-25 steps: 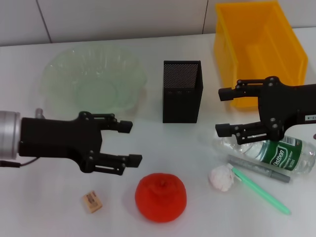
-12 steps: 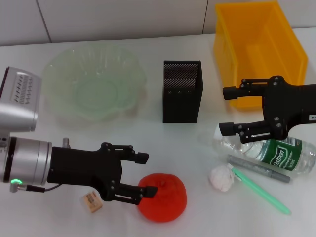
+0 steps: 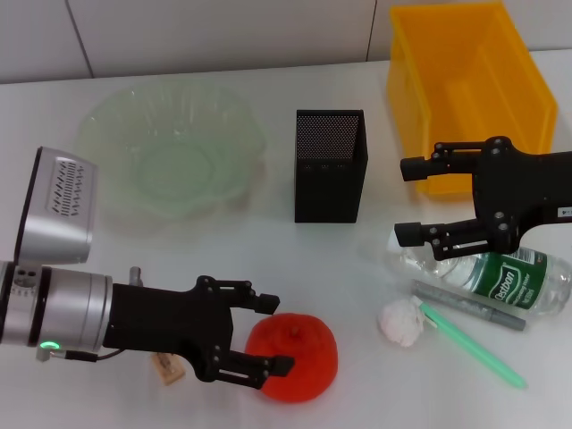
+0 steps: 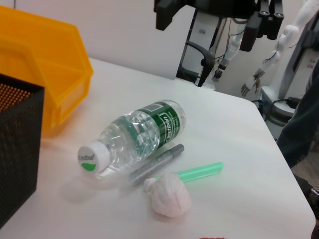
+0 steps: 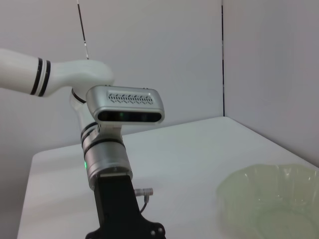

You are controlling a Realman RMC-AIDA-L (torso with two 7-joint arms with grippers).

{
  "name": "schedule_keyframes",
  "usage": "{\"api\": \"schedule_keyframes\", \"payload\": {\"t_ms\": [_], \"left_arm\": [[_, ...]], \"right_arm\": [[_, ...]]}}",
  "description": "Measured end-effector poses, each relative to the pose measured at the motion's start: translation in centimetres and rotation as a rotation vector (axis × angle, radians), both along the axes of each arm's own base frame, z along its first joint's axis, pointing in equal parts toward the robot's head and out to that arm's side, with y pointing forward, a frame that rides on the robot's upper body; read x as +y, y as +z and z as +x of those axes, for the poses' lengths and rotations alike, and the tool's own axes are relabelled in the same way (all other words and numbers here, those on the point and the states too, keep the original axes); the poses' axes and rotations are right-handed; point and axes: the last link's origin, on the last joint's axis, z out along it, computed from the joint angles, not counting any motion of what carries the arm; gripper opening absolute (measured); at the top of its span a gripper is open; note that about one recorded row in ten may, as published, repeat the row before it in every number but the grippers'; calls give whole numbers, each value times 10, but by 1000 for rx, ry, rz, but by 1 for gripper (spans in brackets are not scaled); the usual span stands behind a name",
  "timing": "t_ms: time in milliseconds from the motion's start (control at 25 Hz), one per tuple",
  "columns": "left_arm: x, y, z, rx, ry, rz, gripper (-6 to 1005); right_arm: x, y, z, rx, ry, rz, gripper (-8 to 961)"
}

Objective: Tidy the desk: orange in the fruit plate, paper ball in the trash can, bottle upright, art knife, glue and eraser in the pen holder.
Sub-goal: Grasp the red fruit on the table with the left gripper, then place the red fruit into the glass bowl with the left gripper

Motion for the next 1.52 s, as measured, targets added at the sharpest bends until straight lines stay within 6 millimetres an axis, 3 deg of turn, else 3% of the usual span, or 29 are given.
{"api": "schedule_keyframes", "payload": {"t_ms": [720,880,1280,1520], "left_arm": [[1,-25,-2,44,-17,9,787],[2,-25,-2,49,-17,16,613],[1,-24,-2,46,-34,16,398],[2,-7,6,-9,-69,54,210]], "right_arm": [[-1,0,1,7,-2,-1,801],[-1,0,0,8,-1,-2,801],[0,0,1,6,-4,0,801],[-1,0,2,6,-10,0,801]]}}
